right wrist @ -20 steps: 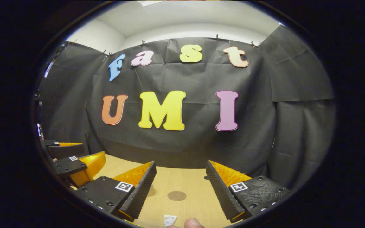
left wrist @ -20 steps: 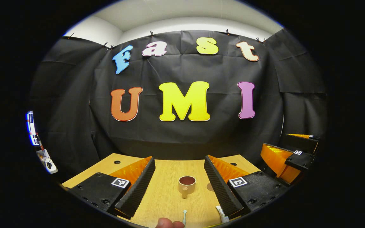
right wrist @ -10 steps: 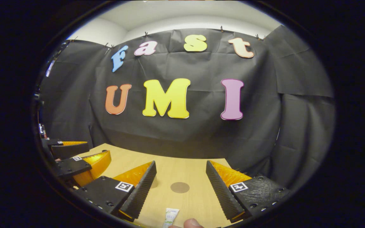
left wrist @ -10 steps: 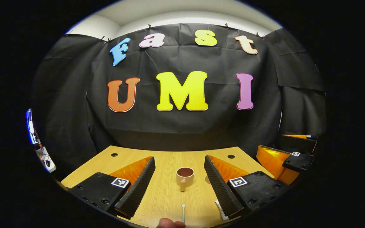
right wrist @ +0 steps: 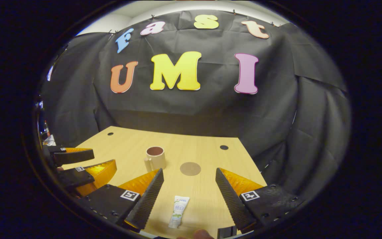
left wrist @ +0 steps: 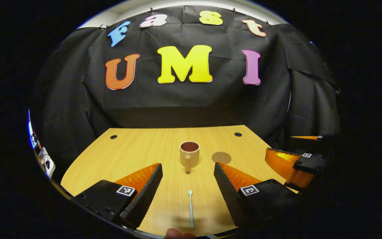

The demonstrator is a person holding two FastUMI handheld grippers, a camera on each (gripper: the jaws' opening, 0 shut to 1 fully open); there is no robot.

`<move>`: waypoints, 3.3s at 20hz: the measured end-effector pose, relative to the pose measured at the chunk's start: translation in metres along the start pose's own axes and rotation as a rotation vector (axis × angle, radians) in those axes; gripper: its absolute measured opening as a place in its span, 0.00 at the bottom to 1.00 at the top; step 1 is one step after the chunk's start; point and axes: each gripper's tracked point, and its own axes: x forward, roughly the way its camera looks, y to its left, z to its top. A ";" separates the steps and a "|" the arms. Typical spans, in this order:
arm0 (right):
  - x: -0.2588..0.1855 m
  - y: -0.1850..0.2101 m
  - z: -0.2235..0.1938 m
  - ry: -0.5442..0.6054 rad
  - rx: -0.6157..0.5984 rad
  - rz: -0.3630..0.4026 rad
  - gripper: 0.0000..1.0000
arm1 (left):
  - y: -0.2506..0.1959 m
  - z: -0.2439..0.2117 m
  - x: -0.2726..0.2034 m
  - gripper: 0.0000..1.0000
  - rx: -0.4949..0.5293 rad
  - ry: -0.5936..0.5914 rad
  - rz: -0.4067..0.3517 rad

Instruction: Put the toothbrush and toothpaste on the desktop into the cup, then pick up the cup and place it on the coaster on the desktop.

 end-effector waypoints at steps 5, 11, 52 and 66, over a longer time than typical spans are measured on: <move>0.007 0.002 -0.034 0.083 -0.007 0.003 0.95 | -0.002 -0.041 0.001 0.99 -0.013 0.123 -0.011; 0.019 0.001 -0.063 0.185 -0.009 0.007 0.97 | 0.006 -0.088 0.021 0.99 -0.037 0.296 0.004; 0.021 -0.004 -0.121 0.367 0.026 0.006 0.95 | 0.012 -0.154 0.072 0.06 -0.075 0.497 0.054; 0.056 0.027 -0.190 0.716 0.125 0.027 0.94 | 0.044 -0.037 0.041 0.06 -0.059 0.205 0.074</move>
